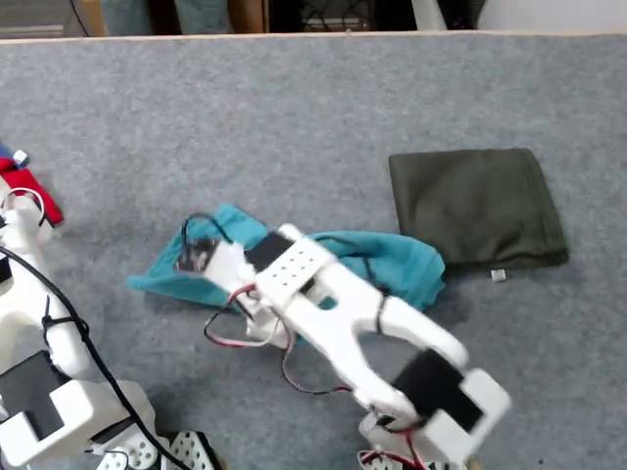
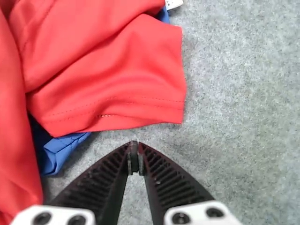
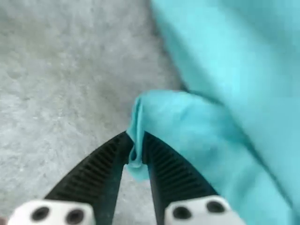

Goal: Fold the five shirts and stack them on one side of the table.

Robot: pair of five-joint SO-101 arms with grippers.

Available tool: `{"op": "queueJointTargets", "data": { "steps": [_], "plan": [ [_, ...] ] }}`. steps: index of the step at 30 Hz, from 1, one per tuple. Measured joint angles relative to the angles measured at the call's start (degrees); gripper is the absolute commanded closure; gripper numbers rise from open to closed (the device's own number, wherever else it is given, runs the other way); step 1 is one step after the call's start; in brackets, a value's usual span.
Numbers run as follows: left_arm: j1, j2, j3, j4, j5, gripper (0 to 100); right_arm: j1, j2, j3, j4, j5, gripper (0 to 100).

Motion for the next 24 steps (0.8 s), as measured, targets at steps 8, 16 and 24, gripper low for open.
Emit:
{"op": "queueJointTargets", "data": {
  "steps": [8, 16, 24],
  "plan": [
    [0.0, 0.0, 0.2, 0.0, 0.0, 97, 8.2, -15.5, -17.8, 11.3, 0.0, 98.0],
    [0.5, -0.2, -1.3, 4.2, 0.0, 97, 23.6, -20.4, -34.9, 12.0, 0.1, 98.1],
    [12.4, -0.2, -9.3, 17.8, 0.0, 97, 42.8, -20.4, -33.3, 3.2, 6.7, 98.1]
  ]
}}
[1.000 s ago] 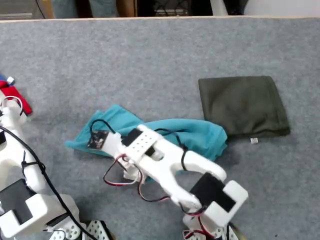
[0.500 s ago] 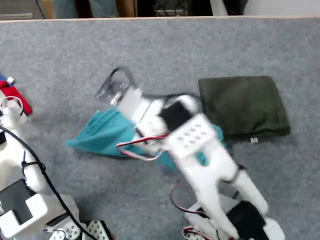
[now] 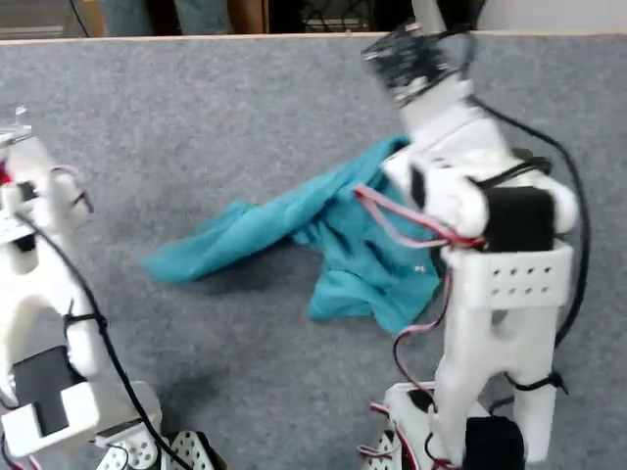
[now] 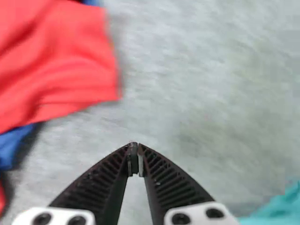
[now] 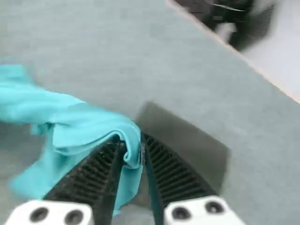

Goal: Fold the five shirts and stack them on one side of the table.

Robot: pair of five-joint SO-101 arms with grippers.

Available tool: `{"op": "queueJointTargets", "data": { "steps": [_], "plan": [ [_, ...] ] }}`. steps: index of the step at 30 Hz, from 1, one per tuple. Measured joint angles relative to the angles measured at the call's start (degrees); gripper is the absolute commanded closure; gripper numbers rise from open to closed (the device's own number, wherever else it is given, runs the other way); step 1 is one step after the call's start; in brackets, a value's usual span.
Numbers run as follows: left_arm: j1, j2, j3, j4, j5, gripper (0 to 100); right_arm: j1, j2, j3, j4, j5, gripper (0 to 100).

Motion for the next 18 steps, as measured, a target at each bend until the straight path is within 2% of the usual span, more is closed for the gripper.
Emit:
{"op": "queueJointTargets", "data": {
  "steps": [5, 10, 18],
  "plan": [
    [10.0, 0.0, -3.3, 6.9, 0.0, 97, 8.4, 4.4, 10.5, -18.2, -0.1, 98.1],
    [20.2, 0.0, -3.6, 9.4, -6.6, 97, 10.5, 11.8, 16.8, -37.6, -9.1, 98.1],
    [39.6, 0.0, -3.6, 18.5, -20.9, 97, 10.5, 18.8, 16.8, -44.9, -12.0, 98.1]
  ]
}}
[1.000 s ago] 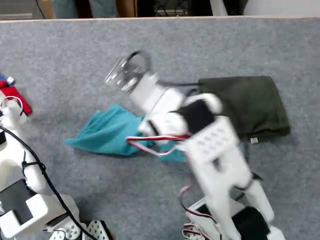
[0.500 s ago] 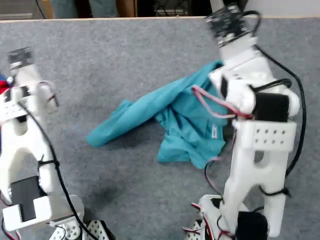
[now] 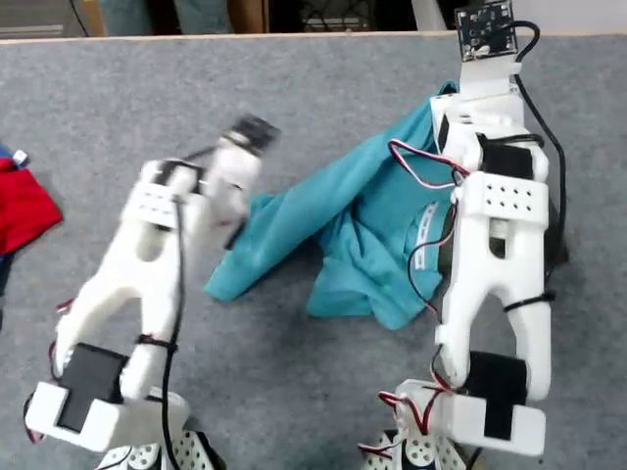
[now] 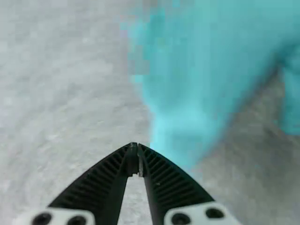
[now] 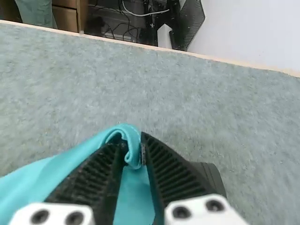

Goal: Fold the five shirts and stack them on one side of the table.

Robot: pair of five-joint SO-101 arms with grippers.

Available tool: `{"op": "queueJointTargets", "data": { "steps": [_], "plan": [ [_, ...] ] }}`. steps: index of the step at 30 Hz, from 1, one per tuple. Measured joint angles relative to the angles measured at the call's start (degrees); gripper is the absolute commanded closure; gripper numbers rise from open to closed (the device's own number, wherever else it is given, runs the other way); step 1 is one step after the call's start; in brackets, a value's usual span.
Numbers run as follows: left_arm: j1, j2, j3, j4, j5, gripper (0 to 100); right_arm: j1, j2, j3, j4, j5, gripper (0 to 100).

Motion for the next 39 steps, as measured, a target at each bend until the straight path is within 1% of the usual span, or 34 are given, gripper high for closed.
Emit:
{"op": "queueJointTargets", "data": {
  "steps": [3, 4, 7, 8, 9, 11, 13, 15, 18, 20, 21, 22, 24, 25, 27, 30, 34, 39],
  "plan": [
    [4.8, 0.0, 0.0, 1.8, -1.2, 96, 0.0, 1.3, 0.0, -1.7, -0.1, 98.1],
    [6.3, 0.0, 0.0, 2.4, -1.3, 94, 0.0, 1.4, 0.0, -2.0, 0.0, 98.1],
    [10.3, 0.0, 0.4, 2.6, -1.5, 80, 0.0, 1.4, 0.0, -2.4, 0.0, 98.1],
    [11.0, 0.0, 1.4, 1.9, -1.5, 77, 0.0, 1.6, 0.0, -2.4, 0.0, 98.1],
    [11.3, 0.0, 2.9, 0.4, -1.5, 75, 0.0, 1.9, 0.0, -2.4, 0.0, 98.1],
    [11.7, 0.0, 7.0, -4.0, 0.0, 76, 0.4, 2.0, 0.0, -2.4, 0.0, 98.1],
    [11.8, 0.0, 12.0, -10.5, 2.2, 79, 0.5, 2.0, 0.0, -2.4, -0.1, 98.1],
    [11.8, 0.3, 16.4, -17.4, 4.5, 85, 0.5, 2.0, 0.0, -2.4, 0.0, 98.1],
    [10.5, 3.1, 19.3, -27.3, 8.2, 98, 0.5, 2.0, 0.0, -2.4, 0.0, 98.1],
    [7.9, 5.5, 19.5, -33.1, 9.3, 96, 0.5, 2.0, 0.0, -2.4, 0.0, 98.1],
    [6.5, 6.5, 19.5, -35.7, 9.5, 98, 0.5, 2.0, 0.0, -2.4, 0.0, 98.1],
    [5.0, 7.1, 19.4, -37.5, 9.8, 97, 0.5, 2.0, 0.0, -2.2, 0.0, 98.1],
    [2.5, 7.3, 19.1, -38.2, 9.9, 97, 0.5, 2.0, 0.0, -1.2, 0.0, 98.1],
    [1.4, 7.4, 18.4, -37.2, 9.9, 97, 0.5, 2.0, 0.0, -0.3, 0.0, 98.1],
    [-0.4, 7.4, 15.4, -32.6, 9.9, 97, 0.5, 2.0, -1.8, 2.4, 0.0, 98.1],
    [-2.7, 5.8, 8.3, -20.8, 9.9, 97, 0.5, 2.0, -6.0, 7.8, 0.0, 98.1],
    [-4.0, 0.3, -1.3, -5.6, 9.9, 97, 0.5, 1.8, -12.0, 16.0, 0.0, 98.1],
    [-4.0, -8.4, -6.8, 5.4, 9.8, 97, -0.4, -1.9, -20.3, 26.7, 0.0, 98.1]
  ]
}}
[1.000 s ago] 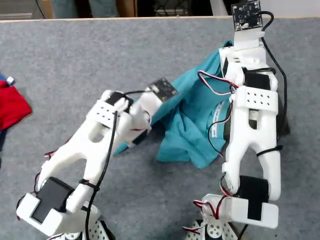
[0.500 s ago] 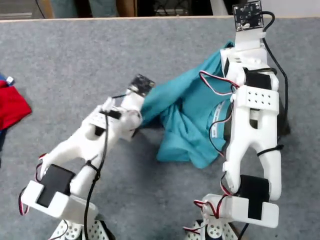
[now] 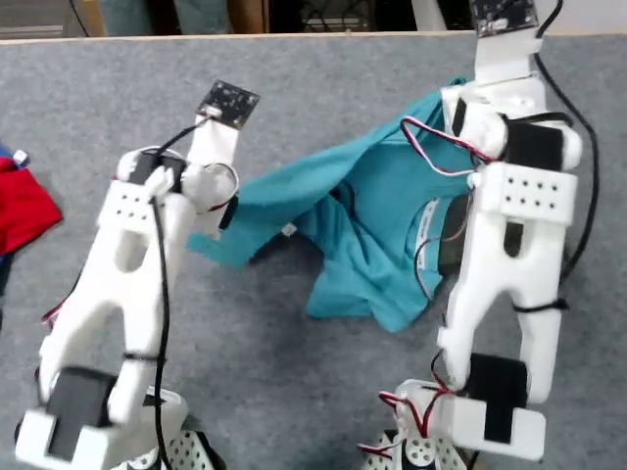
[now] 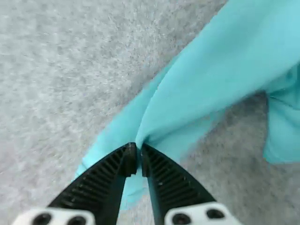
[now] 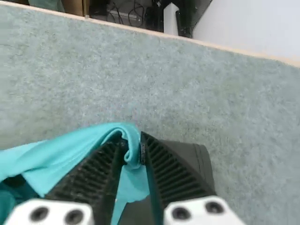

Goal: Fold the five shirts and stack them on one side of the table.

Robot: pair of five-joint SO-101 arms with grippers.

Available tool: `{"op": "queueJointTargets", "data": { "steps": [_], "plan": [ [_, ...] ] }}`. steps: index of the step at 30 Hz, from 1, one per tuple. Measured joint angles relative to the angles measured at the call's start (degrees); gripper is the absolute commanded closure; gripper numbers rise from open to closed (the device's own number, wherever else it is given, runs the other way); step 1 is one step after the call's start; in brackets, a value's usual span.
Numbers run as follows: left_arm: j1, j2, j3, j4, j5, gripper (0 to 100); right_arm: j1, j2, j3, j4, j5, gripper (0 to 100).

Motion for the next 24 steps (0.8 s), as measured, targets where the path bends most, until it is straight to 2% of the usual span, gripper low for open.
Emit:
{"op": "queueJointTargets", "data": {
  "steps": [12, 18, 22, 24],
  "plan": [
    [-0.1, -24.4, -11.7, 20.7, -0.6, 97, -6.1, -10.1, -28.5, 26.5, 0.0, 98.2],
    [-5.9, -34.1, -12.0, 22.3, -0.8, 97, -7.3, -12.2, -48.4, 35.3, 0.1, 98.2],
    [-8.4, -35.2, -4.0, 22.1, -5.0, 97, -10.5, -12.1, -51.0, 36.0, 0.1, 98.2],
    [-9.3, -34.7, 2.2, 19.3, -7.0, 97, -12.4, -9.8, -48.5, 35.7, 0.2, 98.2]
  ]
}}
